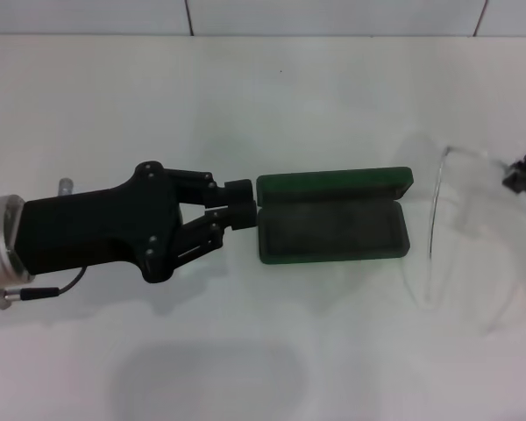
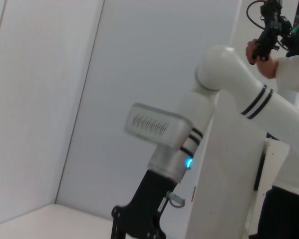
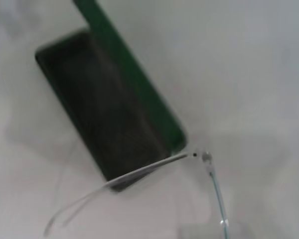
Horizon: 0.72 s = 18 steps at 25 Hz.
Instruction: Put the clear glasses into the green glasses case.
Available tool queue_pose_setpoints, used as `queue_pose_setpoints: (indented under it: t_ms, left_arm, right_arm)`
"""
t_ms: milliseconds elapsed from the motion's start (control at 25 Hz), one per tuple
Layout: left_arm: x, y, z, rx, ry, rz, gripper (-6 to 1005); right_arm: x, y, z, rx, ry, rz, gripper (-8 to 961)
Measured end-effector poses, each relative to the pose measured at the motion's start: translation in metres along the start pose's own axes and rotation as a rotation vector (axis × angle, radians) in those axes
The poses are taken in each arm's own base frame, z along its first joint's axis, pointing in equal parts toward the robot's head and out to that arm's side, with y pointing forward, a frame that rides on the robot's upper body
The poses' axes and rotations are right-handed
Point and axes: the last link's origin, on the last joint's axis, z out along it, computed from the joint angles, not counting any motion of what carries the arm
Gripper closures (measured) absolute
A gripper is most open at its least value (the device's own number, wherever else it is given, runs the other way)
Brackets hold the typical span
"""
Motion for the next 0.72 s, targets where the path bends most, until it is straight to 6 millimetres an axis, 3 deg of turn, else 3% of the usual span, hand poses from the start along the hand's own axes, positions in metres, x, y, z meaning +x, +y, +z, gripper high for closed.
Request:
queue_pose_setpoints:
  t_ms: [400, 560, 720]
  left_arm:
    - [0.021, 0.002, 0.003, -0.050, 0.045, -0.002, 834]
    - [0.029, 0.008, 0.003, -0.098, 0.082, 0.016, 843]
    - [0.037, 0.009, 0.009, -0.142, 0.095, 0.036, 852]
  right_arm:
    - [0.021, 0.022, -0.081, 0.083, -0.340, 0.022, 866]
    - [0.032, 0.028, -0.090, 0.033, -0.494, -0.005, 867]
    - [0.045, 0.028, -0.080, -0.095, -0.687, -0.028, 867]
